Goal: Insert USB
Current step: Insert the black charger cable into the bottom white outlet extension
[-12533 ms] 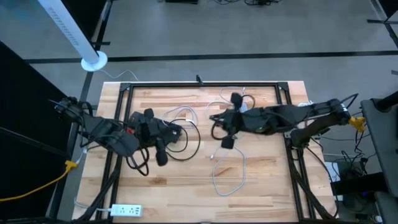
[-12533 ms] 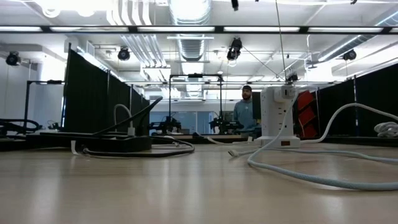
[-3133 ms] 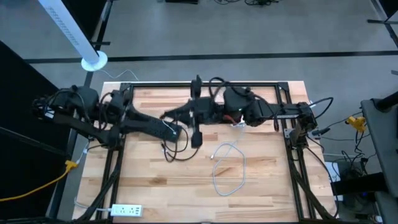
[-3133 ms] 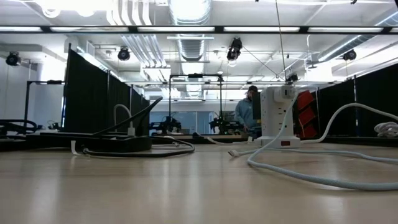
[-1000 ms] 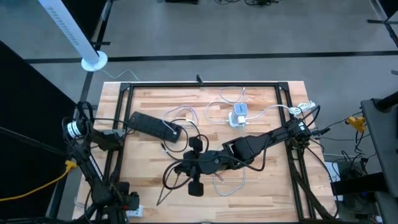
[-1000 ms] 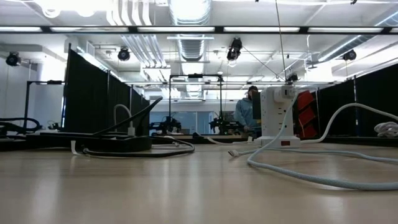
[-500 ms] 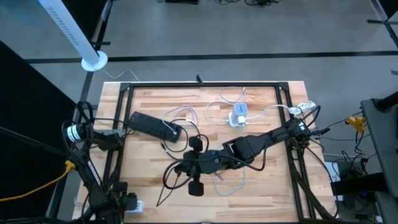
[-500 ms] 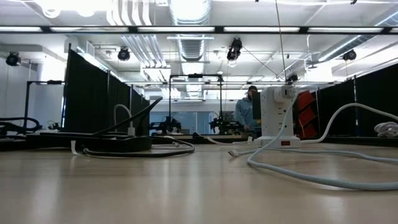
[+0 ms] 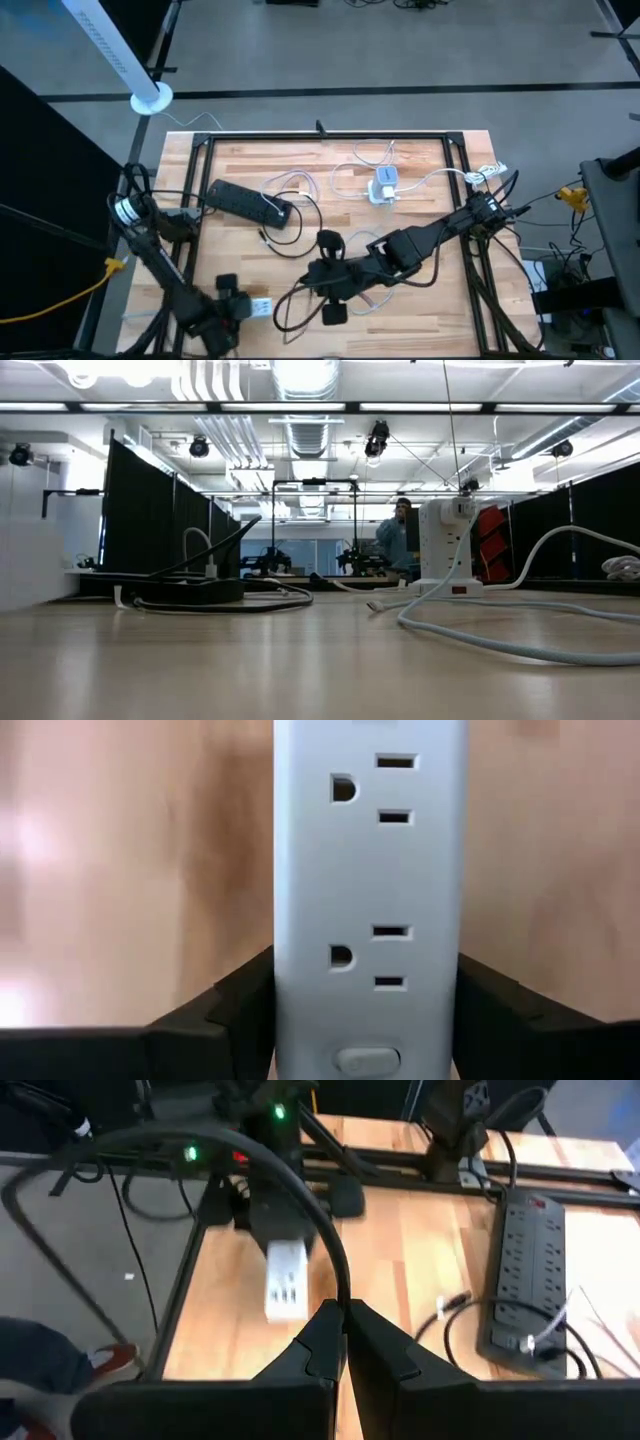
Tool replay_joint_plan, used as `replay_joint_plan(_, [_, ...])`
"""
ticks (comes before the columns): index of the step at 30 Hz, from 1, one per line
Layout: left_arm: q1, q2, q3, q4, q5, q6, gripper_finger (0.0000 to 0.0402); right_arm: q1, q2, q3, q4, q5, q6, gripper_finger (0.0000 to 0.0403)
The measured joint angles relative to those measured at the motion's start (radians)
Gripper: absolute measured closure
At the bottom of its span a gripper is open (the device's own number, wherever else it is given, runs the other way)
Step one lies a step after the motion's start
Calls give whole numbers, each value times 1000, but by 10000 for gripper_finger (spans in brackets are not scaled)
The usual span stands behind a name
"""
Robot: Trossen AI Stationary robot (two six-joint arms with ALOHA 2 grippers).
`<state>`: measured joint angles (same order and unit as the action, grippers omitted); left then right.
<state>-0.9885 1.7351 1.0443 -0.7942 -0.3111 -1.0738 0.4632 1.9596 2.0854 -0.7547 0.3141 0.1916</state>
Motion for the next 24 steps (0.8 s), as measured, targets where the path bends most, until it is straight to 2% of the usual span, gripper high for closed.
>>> replay_joint_plan(6, [122,4,-11,86,-55,146,197,-5,3,-192,240,-7,21,403])
replay_joint_plan(13, [139,5,-87,266,-69,137,197,-22,6,-443,537,-16,110,403])
replay_joint_plan(17, [153,0,-150,435,-67,80,197,-51,6,-502,578,0,148,403])
replay_joint_plan(20, [176,-2,-200,541,-74,25,197,-64,10,-524,608,2,91,403])
replay_joint_plan(24, [199,-3,-229,579,-85,-8,197,-80,34,-553,650,-29,79,403])
